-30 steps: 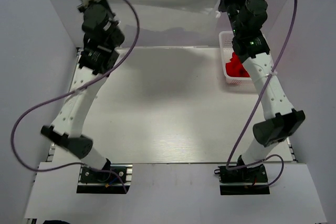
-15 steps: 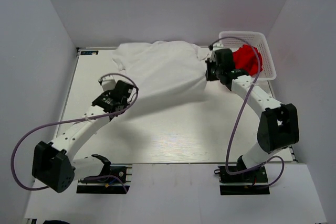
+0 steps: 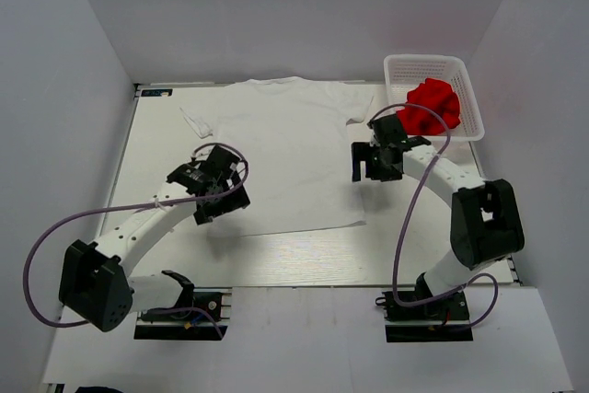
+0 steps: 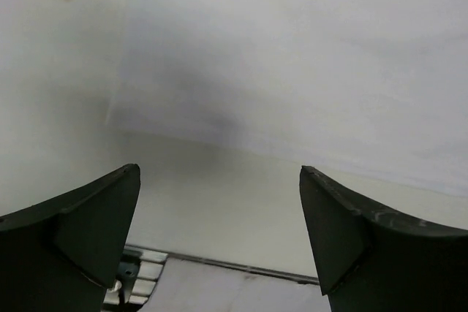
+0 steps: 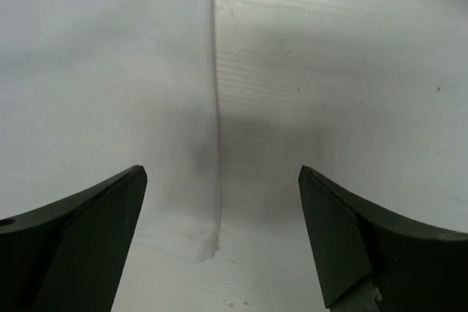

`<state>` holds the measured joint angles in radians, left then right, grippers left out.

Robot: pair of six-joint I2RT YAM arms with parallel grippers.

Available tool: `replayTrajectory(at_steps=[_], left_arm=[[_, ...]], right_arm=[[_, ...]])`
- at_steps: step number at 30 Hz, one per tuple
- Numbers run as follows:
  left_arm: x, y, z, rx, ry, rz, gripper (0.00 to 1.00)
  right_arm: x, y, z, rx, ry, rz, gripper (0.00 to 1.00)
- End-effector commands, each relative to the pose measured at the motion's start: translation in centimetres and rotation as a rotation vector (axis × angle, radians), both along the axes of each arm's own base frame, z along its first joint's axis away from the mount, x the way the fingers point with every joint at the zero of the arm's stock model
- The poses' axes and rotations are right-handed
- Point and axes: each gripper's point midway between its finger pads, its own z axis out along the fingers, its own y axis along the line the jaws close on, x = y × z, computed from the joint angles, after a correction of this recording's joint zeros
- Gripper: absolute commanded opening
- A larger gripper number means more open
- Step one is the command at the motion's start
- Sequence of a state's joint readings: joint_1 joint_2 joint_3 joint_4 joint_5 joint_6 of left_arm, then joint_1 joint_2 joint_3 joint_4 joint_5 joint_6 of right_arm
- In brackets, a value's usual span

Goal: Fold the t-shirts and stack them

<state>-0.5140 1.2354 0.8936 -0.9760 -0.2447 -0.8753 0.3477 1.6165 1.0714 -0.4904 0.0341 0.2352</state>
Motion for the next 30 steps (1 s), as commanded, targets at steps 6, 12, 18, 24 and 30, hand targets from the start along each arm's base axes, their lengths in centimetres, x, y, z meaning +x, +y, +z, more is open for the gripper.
replayTrajectory(at_steps=[6, 12, 18, 24, 30], left_arm=[[14.9, -4.0, 8.9, 0.012, -0.453, -0.108, 1.0], [24.8, -3.5, 8.5, 0.103, -0.472, 0.023, 1.0], [22.7, -5.3, 1.6, 0.083, -0.234, -0.051, 1.0], [14.8, -5.7, -2.6, 0.044, -0.093, -0.106, 1.0], [10.4, -6.3, -4.8, -0.06, -0.055, -0.097, 1.0]], right_arm=[[3.0, 5.3, 5.9, 0.223, -0.23, 0.138, 0.9], [7.6, 5.7, 4.4, 0.109, -0.276, 0.134, 0.9], [17.3, 7.9, 6.0, 0.111, -0.344, 0.073, 0.9], [25.9, 10.5, 2.7, 0.12, -0.383, 0.067, 0.9], [29.5, 10.5, 1.0, 0.176, -0.462, 0.018, 0.9]])
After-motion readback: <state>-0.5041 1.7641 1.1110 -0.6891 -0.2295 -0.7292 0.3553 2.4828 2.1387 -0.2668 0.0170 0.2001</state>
